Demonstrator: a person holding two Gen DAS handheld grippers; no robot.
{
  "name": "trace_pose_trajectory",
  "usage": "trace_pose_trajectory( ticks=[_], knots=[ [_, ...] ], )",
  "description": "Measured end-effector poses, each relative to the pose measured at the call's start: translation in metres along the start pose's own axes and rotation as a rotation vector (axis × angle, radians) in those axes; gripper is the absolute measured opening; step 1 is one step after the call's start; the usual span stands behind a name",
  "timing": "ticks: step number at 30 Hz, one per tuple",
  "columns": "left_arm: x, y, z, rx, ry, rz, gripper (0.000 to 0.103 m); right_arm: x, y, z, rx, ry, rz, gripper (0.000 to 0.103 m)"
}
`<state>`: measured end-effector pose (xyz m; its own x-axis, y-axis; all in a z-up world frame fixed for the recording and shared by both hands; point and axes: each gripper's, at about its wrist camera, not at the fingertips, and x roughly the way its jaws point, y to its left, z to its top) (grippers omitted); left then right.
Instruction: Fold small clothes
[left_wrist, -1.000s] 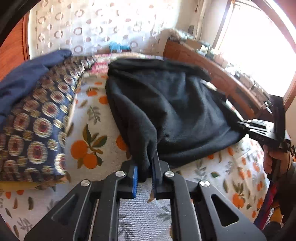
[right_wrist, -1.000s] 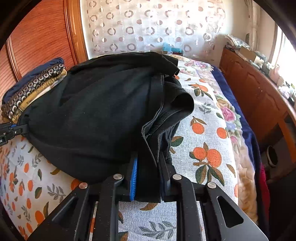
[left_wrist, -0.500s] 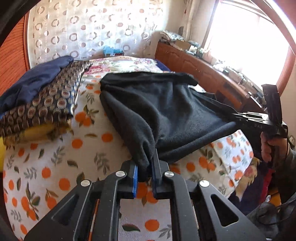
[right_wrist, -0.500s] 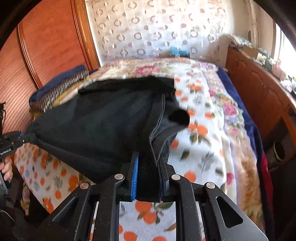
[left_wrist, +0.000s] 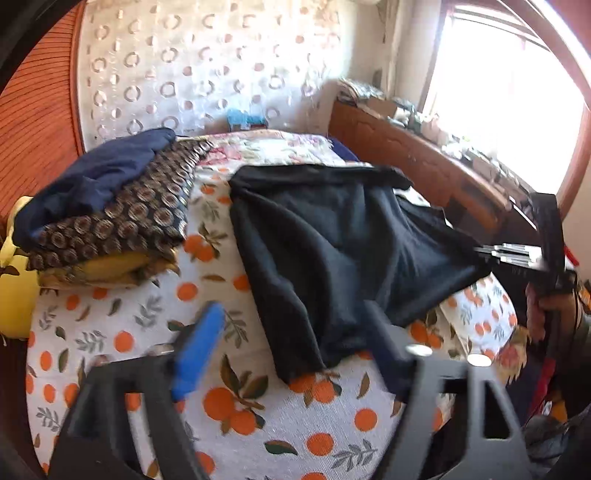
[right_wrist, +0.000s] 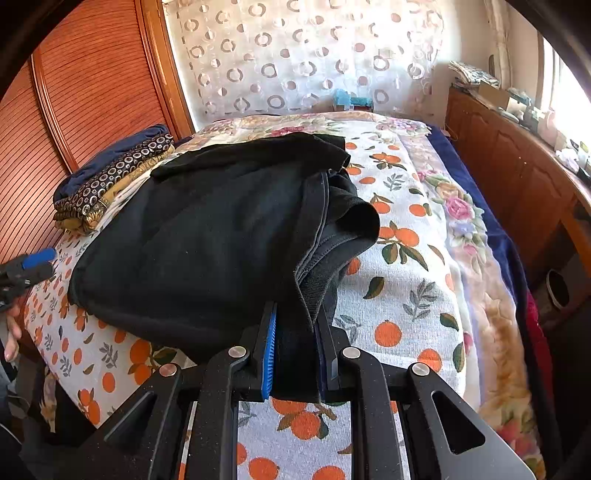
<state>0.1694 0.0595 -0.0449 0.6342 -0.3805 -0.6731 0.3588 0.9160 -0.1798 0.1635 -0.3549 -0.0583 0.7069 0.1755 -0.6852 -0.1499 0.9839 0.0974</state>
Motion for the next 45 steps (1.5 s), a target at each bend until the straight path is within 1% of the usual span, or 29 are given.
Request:
trace_pose_trajectory(
  ticks=[2, 4, 6, 7, 8, 9, 10, 11, 14, 16, 20, 22, 24, 25, 26, 27, 29, 33, 34, 35, 36, 37, 39, 42, 44, 45],
  knots=[
    [0.003, 0.001, 0.004, -0.002, 0.000, -0.001, 0.081, -0.001, 0.001, 0.001, -0.003, -0.006, 0.000, 0.017],
    [0.009, -0.002, 0.008, 0.003, 0.003, -0.003, 0.081, 0.000, 0.003, 0.000, -0.013, 0.006, -0.001, 0.018],
    [0.019, -0.008, 0.012, 0.020, 0.006, -0.009, 0.081, 0.008, 0.000, -0.002, -0.025, 0.062, 0.008, 0.019],
    [0.024, -0.011, 0.013, 0.028, 0.013, -0.010, 0.081, 0.011, -0.003, -0.003, -0.026, 0.081, 0.004, 0.020],
    [0.029, -0.013, 0.014, 0.035, 0.019, -0.014, 0.081, 0.011, -0.007, -0.004, -0.018, 0.090, 0.011, 0.025],
    [0.034, -0.015, 0.015, 0.041, 0.026, -0.019, 0.081, 0.009, -0.011, -0.003, -0.006, 0.094, 0.019, 0.027],
    [0.037, -0.017, 0.015, 0.044, 0.030, -0.021, 0.081, 0.005, -0.015, -0.001, 0.001, 0.084, 0.024, 0.028],
    [0.042, -0.019, 0.015, 0.047, 0.037, -0.021, 0.081, 0.000, -0.019, 0.003, -0.002, 0.062, 0.020, 0.033],
    [0.051, -0.022, 0.015, 0.052, 0.048, -0.008, 0.081, -0.007, -0.024, 0.028, -0.035, -0.027, -0.012, 0.035],
    [0.057, -0.023, 0.014, 0.052, 0.055, -0.001, 0.081, 0.009, -0.021, 0.056, -0.093, -0.056, 0.009, 0.035],
    [0.066, -0.028, 0.013, 0.050, 0.072, 0.001, 0.081, 0.075, -0.019, 0.116, -0.152, 0.002, 0.010, 0.035],
    [0.070, -0.030, 0.011, 0.052, 0.083, 0.003, 0.081, 0.111, -0.023, 0.151, -0.138, 0.022, -0.029, 0.035],
    [0.073, -0.032, 0.010, 0.049, 0.089, 0.002, 0.081, 0.131, -0.033, 0.177, -0.098, 0.002, -0.106, 0.035],
    [0.074, -0.032, 0.009, 0.049, 0.091, 0.006, 0.081, 0.134, -0.040, 0.187, -0.058, -0.019, -0.148, 0.035],
    [0.074, -0.033, 0.009, 0.048, 0.091, 0.010, 0.081, 0.133, -0.045, 0.192, -0.020, -0.037, -0.165, 0.035],
    [0.074, -0.033, 0.008, 0.046, 0.091, 0.012, 0.081, 0.129, -0.050, 0.193, 0.009, -0.047, -0.153, 0.035],
    [0.073, -0.032, 0.007, 0.038, 0.089, 0.012, 0.081, 0.117, -0.049, 0.184, 0.009, -0.042, -0.114, 0.035],
    [0.071, -0.032, 0.007, 0.049, 0.078, 0.039, 0.081, 0.077, -0.040, 0.134, -0.015, -0.008, -0.021, 0.035],
    [0.070, -0.032, 0.008, 0.051, 0.072, 0.045, 0.081, 0.066, -0.040, 0.116, -0.008, -0.004, 0.001, 0.041],
    [0.069, -0.032, 0.008, 0.053, 0.068, 0.049, 0.081, 0.057, -0.038, 0.099, 0.000, 0.003, 0.013, 0.055],
    [0.069, -0.032, 0.008, 0.055, 0.066, 0.051, 0.081, 0.050, -0.037, 0.081, 0.007, 0.012, 0.021, 0.060],
    [0.069, -0.031, 0.008, 0.058, 0.064, 0.055, 0.081, 0.044, -0.035, 0.066, 0.007, 0.025, 0.018, 0.064],
    [0.070, -0.032, 0.008, 0.068, 0.069, 0.068, 0.081, 0.037, -0.034, 0.040, 0.026, 0.044, -0.008, 0.065],
    [0.072, -0.032, 0.006, 0.069, 0.073, 0.073, 0.081, 0.037, -0.034, 0.020, 0.058, 0.085, -0.009, 0.066],
    [0.073, -0.033, 0.005, 0.066, 0.076, 0.068, 0.081, 0.041, -0.029, 0.013, 0.061, 0.108, -0.013, 0.066],
    [0.074, -0.034, 0.004, 0.067, 0.077, 0.067, 0.081, 0.045, -0.027, 0.009, 0.062, 0.120, -0.028, 0.066]
  ],
)
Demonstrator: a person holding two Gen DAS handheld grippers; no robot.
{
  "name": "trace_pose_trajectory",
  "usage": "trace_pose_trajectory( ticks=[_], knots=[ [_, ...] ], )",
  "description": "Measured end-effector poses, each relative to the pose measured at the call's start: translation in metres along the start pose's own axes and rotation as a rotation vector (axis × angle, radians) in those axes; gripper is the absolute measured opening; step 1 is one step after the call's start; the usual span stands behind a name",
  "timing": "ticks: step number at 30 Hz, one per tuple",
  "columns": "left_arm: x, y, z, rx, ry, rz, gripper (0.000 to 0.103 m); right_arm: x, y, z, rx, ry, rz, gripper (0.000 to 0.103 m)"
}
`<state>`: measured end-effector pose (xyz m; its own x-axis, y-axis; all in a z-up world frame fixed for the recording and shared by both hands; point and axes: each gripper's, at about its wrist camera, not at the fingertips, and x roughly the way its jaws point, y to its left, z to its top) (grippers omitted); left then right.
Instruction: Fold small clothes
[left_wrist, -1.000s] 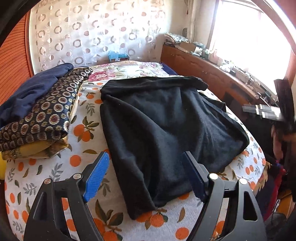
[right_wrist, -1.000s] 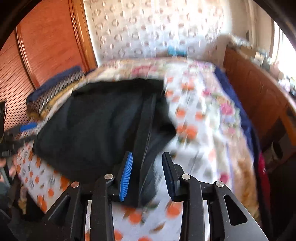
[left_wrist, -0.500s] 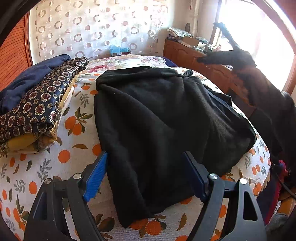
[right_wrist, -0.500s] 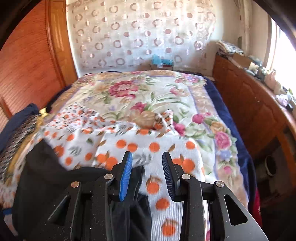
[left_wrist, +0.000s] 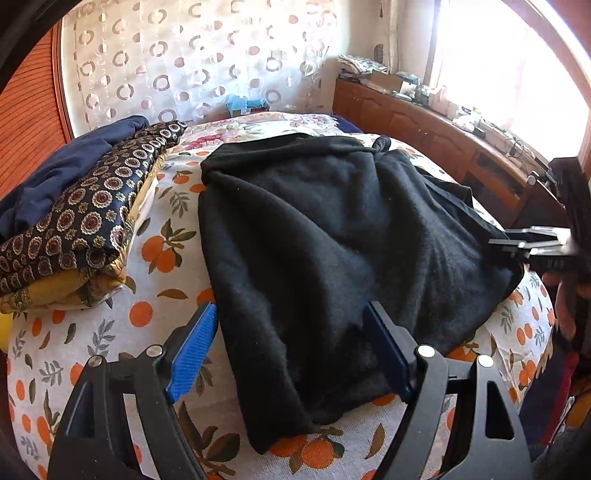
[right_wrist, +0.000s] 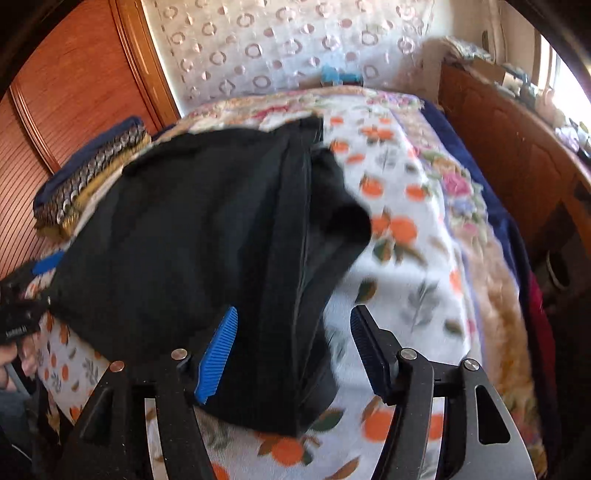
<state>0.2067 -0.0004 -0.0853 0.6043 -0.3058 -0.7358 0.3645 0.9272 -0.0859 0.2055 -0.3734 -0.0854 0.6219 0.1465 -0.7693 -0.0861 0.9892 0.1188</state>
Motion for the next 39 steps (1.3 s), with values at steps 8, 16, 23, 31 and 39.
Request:
trace_pose_trajectory(
  ticks=[8, 16, 23, 31, 39],
  knots=[
    [0.001, 0.000, -0.006, 0.000, 0.006, -0.001, 0.081, 0.005, 0.027, 0.005, 0.000, -0.026, -0.014, 0.019],
    [-0.049, 0.045, -0.025, -0.092, -0.049, 0.052, 0.081, -0.049, 0.145, 0.074, -0.208, -0.247, 0.168, 0.017],
    [-0.083, 0.099, -0.061, -0.199, -0.049, 0.152, 0.081, -0.016, 0.256, 0.047, -0.442, -0.116, 0.429, 0.017],
    [-0.089, 0.120, -0.070, -0.252, -0.067, 0.165, 0.081, 0.003, 0.240, 0.037, -0.379, 0.002, 0.465, 0.041],
    [-0.095, 0.068, -0.030, -0.153, -0.136, 0.022, 0.081, -0.058, 0.154, 0.053, -0.277, -0.216, 0.326, 0.057]
  ],
)
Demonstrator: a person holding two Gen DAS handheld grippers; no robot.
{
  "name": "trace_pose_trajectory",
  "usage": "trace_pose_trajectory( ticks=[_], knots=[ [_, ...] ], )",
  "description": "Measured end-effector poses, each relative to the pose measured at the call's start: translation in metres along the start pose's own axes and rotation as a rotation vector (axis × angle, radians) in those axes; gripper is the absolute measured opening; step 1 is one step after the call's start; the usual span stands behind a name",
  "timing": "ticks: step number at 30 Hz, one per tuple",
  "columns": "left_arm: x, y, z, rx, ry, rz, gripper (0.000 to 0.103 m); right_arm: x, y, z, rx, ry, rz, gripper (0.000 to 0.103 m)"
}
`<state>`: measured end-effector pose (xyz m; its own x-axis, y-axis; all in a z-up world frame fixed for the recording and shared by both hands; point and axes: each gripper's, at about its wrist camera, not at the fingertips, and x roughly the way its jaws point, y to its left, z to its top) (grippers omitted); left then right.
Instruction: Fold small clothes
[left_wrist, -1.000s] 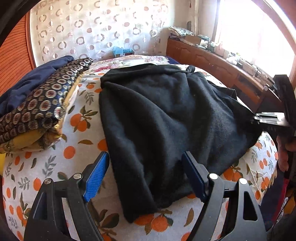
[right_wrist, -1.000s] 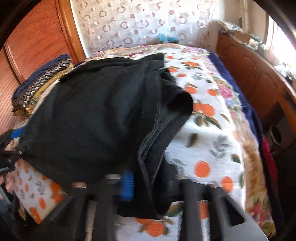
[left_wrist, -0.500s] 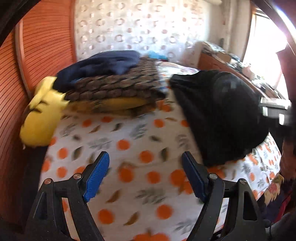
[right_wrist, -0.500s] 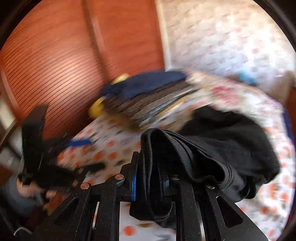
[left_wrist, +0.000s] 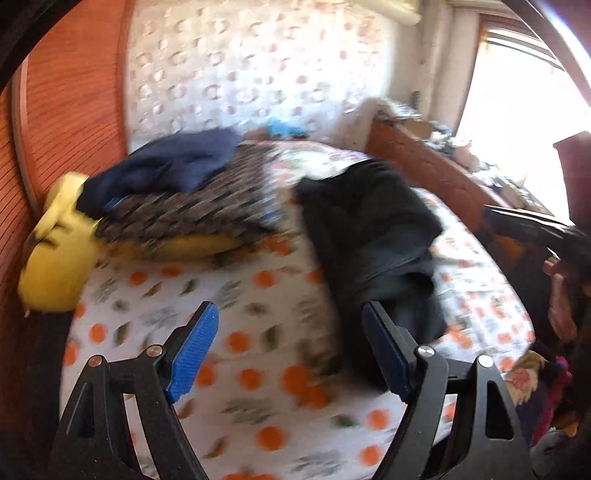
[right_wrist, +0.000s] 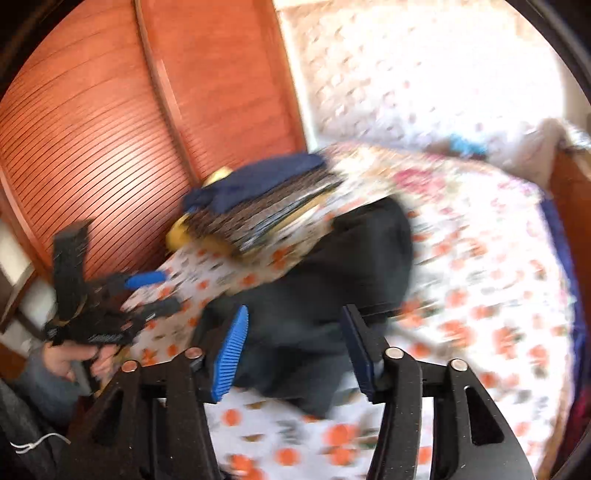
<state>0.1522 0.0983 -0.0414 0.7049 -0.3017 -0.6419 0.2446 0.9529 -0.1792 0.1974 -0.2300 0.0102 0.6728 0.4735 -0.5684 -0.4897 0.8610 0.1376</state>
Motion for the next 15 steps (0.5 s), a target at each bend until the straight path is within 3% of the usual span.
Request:
trace_pose_trajectory(
  ticks=[4, 8, 11, 13, 15],
  knots=[
    [0.014, -0.036, 0.008, 0.087, 0.012, -0.040, 0.081, 0.029, -0.038, -0.001, 0.020, 0.047, -0.049, 0.060],
    [0.043, -0.044, 0.001, 0.121, 0.080, -0.036, 0.081, 0.087, -0.042, 0.000, 0.099, 0.109, 0.050, 0.060],
    [0.060, -0.039, -0.005, 0.120, 0.124, -0.007, 0.081, 0.108, -0.049, -0.002, 0.174, 0.157, 0.177, 0.060],
    [0.065, -0.034, -0.008, 0.107, 0.142, -0.005, 0.081, 0.112, -0.042, -0.001, 0.177, 0.172, 0.215, 0.059],
    [0.067, -0.031, -0.009, 0.099, 0.144, -0.004, 0.081, 0.111, -0.035, 0.006, 0.167, 0.173, 0.218, 0.028]
  ],
)
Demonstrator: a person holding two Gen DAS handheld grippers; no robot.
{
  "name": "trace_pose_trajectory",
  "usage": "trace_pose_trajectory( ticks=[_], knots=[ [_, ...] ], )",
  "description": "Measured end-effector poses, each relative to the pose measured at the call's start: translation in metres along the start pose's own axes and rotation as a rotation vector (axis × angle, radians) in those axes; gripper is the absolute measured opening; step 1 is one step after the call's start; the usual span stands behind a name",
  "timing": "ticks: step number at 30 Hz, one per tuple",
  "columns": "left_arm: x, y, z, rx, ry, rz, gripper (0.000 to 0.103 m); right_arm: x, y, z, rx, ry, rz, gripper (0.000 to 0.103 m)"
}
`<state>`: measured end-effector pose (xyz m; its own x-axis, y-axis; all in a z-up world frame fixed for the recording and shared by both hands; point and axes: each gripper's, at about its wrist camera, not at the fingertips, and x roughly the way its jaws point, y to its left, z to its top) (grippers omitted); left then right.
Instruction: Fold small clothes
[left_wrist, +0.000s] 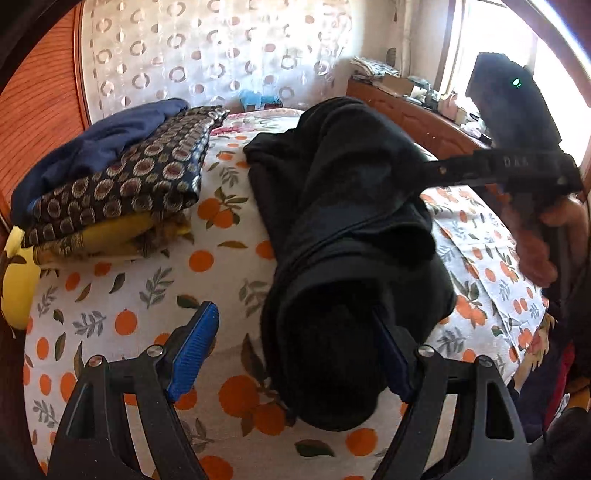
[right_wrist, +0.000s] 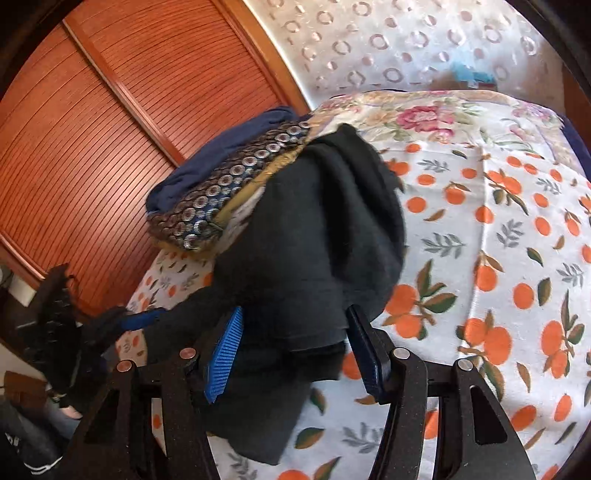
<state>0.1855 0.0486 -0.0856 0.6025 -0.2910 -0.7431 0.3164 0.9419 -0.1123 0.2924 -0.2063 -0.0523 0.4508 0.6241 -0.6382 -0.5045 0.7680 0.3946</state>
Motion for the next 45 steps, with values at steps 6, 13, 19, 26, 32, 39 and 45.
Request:
trace_pose_trajectory(
  ticks=[6, 13, 19, 26, 32, 39, 45],
  knots=[
    [0.000, 0.005, -0.002, -0.015, -0.007, -0.016, 0.081, -0.024, 0.041, 0.062, -0.122, -0.065, 0.007, 0.010],
    [-0.011, 0.011, -0.005, -0.049, -0.022, -0.018, 0.081, 0.042, 0.082, 0.130, -0.241, 0.046, 0.020, 0.028],
    [-0.007, 0.016, -0.009, -0.062, -0.010, -0.015, 0.081, 0.046, 0.061, 0.125, -0.258, -0.050, -0.131, 0.050],
    [0.006, 0.027, -0.009, -0.102, 0.020, -0.001, 0.081, 0.033, 0.008, 0.064, -0.190, 0.052, -0.237, 0.053],
    [0.004, 0.037, -0.016, -0.149, 0.019, 0.004, 0.081, 0.077, -0.011, 0.050, -0.061, 0.125, -0.119, 0.053],
    [0.003, 0.027, -0.019, -0.176, -0.002, -0.037, 0.071, 0.071, -0.040, 0.050, 0.062, 0.106, 0.013, 0.055],
    [0.003, 0.023, -0.020, -0.196, -0.005, -0.070, 0.071, 0.073, -0.041, 0.033, 0.026, 0.123, 0.030, 0.060]
  ],
)
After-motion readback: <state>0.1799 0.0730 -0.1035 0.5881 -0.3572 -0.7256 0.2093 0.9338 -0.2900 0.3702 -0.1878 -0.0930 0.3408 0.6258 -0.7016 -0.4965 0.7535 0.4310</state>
